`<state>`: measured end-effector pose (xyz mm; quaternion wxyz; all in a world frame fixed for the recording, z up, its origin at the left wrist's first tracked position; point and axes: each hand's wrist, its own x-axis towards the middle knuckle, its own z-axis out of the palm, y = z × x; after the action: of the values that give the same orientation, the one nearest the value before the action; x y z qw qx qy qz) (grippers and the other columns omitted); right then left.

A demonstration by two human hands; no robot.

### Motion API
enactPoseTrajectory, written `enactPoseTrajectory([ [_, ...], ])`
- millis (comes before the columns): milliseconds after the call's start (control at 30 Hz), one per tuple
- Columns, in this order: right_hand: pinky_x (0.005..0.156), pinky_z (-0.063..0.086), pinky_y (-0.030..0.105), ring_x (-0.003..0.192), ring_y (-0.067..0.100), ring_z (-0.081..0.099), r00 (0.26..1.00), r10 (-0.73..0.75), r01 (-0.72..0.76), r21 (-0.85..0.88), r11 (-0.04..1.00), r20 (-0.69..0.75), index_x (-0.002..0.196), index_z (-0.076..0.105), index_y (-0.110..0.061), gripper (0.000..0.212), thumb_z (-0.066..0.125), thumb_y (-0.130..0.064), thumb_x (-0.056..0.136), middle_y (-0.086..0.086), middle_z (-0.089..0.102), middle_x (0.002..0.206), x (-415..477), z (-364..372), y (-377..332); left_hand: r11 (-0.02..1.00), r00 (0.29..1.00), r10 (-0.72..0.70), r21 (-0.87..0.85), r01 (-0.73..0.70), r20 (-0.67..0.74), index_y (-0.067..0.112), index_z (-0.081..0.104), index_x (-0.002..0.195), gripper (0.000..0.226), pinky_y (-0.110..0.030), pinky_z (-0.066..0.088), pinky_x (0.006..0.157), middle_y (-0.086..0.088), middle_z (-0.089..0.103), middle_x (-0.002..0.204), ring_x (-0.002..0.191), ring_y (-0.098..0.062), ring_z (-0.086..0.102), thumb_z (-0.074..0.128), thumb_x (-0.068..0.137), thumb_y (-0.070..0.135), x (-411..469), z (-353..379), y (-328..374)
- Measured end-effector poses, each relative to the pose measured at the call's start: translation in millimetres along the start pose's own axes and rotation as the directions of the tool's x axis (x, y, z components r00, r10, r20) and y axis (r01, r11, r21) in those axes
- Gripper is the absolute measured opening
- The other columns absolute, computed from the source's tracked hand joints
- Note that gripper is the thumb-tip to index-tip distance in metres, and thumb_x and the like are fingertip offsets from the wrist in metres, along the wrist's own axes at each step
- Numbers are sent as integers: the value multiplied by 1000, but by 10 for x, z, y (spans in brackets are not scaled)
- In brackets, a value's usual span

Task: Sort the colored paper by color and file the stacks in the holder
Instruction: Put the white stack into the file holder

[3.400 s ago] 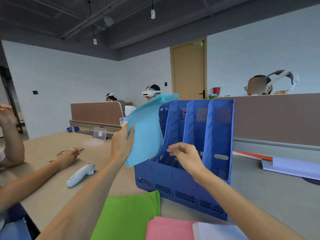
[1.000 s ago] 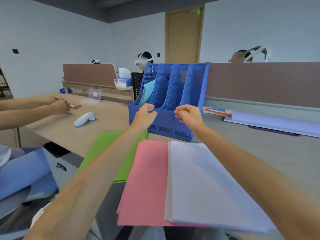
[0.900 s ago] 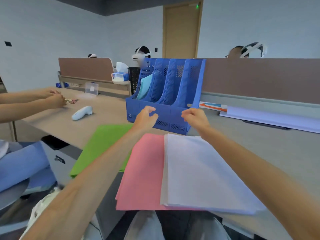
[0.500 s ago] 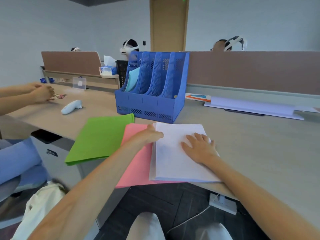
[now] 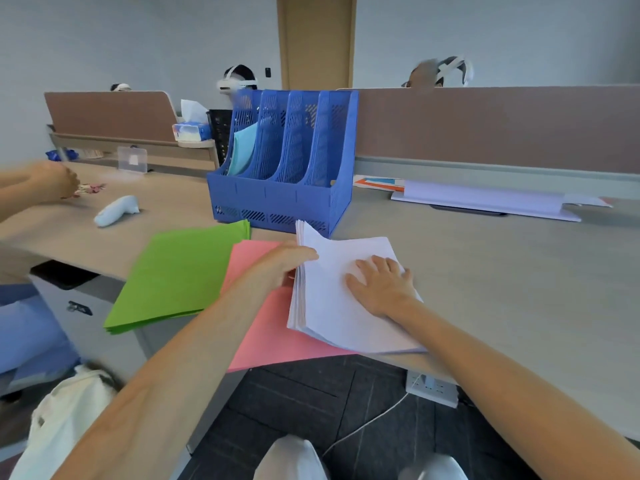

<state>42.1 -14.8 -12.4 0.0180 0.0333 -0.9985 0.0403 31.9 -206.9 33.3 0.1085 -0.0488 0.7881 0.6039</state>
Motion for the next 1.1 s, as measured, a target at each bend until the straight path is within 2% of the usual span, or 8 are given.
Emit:
enactPoseTrajectory([
  [133, 111, 18, 50, 143, 24, 17, 1000, -12, 12, 24, 1000, 7, 145, 28, -35, 57, 17, -60, 95, 0, 23, 154, -39, -32, 1, 942, 983, 177, 298, -156, -44, 10, 53, 113, 40, -30, 45, 70, -7, 59, 96, 80, -23, 56, 44, 73, 14, -19, 144, 48],
  [233, 114, 17, 47, 143, 27, 20, 994, 92, -67, 351, 934, -55, 144, 32, -33, 56, 33, -59, 95, 5, 24, 153, -2, -114, 10, 907, 939, 331, 305, -291, -89, 6, 41, 115, 31, -31, 41, 72, -7, 49, 100, 88, -22, 50, 41, 84, 5, -95, 193, 130],
  [367, 106, 37, 37, 131, 23, 43, 948, 281, 19, 911, 412, -147, 143, 32, -17, 75, 63, -54, 86, 6, 38, 147, 14, -505, 180, 786, 767, 617, 195, -587, -175, 11, 45, 122, 34, -28, 41, 82, -1, 54, 111, 100, -16, 52, 46, 91, -2, -259, 122, 369],
  [467, 85, 52, 30, 99, 10, 67, 987, 145, 47, 993, 111, -63, 121, 55, -19, 55, 69, -54, 81, -8, 67, 117, 2, -894, 335, 666, 628, 744, 180, -724, -228, 9, 44, 127, 37, -23, 40, 86, 8, 56, 111, 100, -4, 52, 45, 92, -3, -378, 14, 591],
  [600, 77, 55, 32, 89, 12, 71, 926, 207, 305, 949, 81, -315, 107, 64, -15, 24, 65, -31, 90, -5, 73, 104, -3, -1211, 283, 600, 552, 771, 75, -796, -317, 22, 43, 123, 39, -15, 44, 74, 24, 59, 94, 79, 2, 53, 40, 92, -2, -495, -57, 785],
  [733, 72, 55, 21, 94, 7, 68, 811, 222, 529, 841, 116, -541, 110, 59, -23, 17, 61, -24, 93, -7, 69, 109, -69, -1372, 120, 578, 537, 752, -12, -816, -383, 21, 45, 114, 35, -31, 35, 65, 0, 54, 85, 73, -14, 41, 37, 84, 5, -538, -107, 819],
  [933, 75, 47, 26, 87, 3, 62, 803, 254, 502, 842, 200, -539, 110, 56, -16, 24, 63, -28, 90, -10, 65, 100, -75, -976, 100, 694, 624, 624, -34, -719, -471, 19, 49, 112, 27, -29, 45, 77, 15, 62, 94, 81, 1, 57, 48, 86, 28, -446, -203, 626],
  [1100, 81, 51, 31, 98, 10, 64, 824, 256, 474, 863, 177, -505, 109, 56, -17, 32, 63, -39, 87, -4, 66, 108, -46, -1027, 8, 743, 686, 590, -46, -668, -427, 27, 45, 111, 16, -38, 48, 90, 15, 62, 104, 97, -7, 60, 49, 95, 28, -398, -210, 803],
])
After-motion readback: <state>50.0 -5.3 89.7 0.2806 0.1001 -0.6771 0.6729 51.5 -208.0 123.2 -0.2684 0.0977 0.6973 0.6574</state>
